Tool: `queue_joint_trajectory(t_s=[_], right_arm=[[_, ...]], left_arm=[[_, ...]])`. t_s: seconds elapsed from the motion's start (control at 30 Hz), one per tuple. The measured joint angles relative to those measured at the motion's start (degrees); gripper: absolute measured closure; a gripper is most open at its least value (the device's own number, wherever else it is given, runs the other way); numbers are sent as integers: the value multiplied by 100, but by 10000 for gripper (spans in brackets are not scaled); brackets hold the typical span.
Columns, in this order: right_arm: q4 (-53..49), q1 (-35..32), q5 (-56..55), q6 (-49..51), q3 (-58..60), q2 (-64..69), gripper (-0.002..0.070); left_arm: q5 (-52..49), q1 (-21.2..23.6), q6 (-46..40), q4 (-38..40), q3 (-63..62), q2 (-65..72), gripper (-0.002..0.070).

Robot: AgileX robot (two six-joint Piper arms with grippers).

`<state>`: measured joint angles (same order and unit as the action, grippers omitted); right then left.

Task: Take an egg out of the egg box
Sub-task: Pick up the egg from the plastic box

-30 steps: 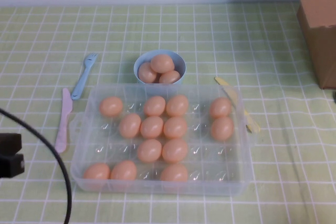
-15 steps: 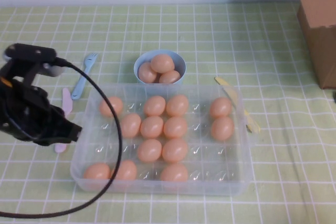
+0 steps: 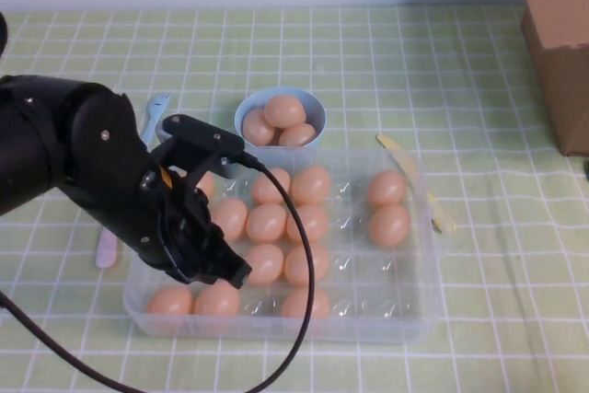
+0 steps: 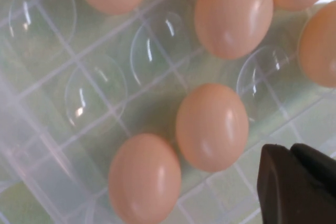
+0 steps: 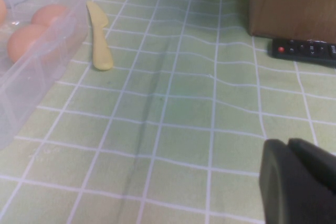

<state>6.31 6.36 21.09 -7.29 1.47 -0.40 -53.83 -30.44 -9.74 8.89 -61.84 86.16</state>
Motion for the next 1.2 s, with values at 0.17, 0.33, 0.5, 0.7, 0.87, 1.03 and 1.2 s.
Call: queue_joint_trajectory(t_s=[0.17, 0.33, 0.5, 0.7, 0.87, 1.03, 1.2], right_arm=[[0, 0, 0, 0, 0, 0, 694], [0, 0, 0, 0, 0, 0, 694], [0, 0, 0, 0, 0, 0, 694], [0, 0, 0, 0, 0, 0, 694], [0, 0, 0, 0, 0, 0, 694], [0, 0, 0, 0, 0, 0, 694], [0, 0, 0, 0, 0, 0, 694]], left_arm=[[72, -110, 0, -102, -199, 258, 650], [-415, -121, 16, -136, -674, 716, 459], [-686, -132, 586, -151, -963, 1071, 248], [-698, -152, 760, -291, -986, 1336, 198], [-644, -152, 760, -416, -986, 1372, 195], [-624, -152, 760, -562, -994, 1456, 195], [-620, -152, 760, -564, -994, 1657, 194]])
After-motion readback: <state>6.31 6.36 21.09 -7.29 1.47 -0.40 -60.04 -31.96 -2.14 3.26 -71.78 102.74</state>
